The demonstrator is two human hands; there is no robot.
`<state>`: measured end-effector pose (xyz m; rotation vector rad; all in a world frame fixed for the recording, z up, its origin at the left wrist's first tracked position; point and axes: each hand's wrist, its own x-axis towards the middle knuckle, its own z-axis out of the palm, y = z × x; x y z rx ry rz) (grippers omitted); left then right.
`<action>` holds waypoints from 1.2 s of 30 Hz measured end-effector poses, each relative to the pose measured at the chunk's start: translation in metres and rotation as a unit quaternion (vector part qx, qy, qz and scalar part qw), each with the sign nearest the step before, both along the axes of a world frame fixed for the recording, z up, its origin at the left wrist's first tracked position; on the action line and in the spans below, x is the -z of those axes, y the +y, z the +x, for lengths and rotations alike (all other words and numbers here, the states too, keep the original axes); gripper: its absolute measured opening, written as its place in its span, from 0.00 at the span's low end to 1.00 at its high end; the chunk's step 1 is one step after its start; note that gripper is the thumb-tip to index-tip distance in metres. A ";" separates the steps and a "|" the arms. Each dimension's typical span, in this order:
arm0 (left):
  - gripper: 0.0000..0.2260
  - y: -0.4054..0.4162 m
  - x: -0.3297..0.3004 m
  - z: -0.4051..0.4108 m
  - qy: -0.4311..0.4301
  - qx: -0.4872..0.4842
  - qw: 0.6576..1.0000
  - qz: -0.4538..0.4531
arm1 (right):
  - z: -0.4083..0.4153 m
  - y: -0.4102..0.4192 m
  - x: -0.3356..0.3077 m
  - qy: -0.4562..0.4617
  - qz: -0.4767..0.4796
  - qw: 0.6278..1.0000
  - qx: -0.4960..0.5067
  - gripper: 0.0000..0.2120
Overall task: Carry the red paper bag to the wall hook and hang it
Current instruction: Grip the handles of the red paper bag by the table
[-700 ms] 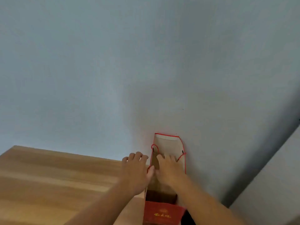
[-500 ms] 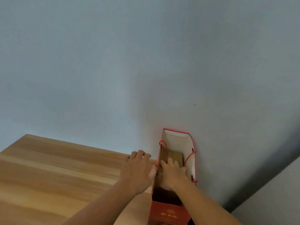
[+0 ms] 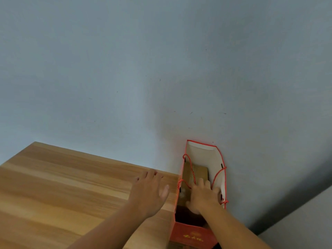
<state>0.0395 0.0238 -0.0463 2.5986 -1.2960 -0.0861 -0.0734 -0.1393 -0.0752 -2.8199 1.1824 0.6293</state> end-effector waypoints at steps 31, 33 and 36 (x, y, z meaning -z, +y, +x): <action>0.08 0.000 -0.120 -0.018 0.049 -0.082 0.962 -0.256 | 0.069 0.075 -0.233 -0.274 0.042 0.960 -0.039 0.10; 0.06 0.023 -0.123 0.001 0.018 -0.079 0.962 -0.262 | 0.069 0.083 -0.236 -0.240 0.080 0.965 -0.064 0.08; 0.05 0.066 -0.139 0.028 -0.032 -0.073 0.969 -0.235 | 0.067 0.101 -0.236 -0.191 0.156 0.962 -0.120 0.15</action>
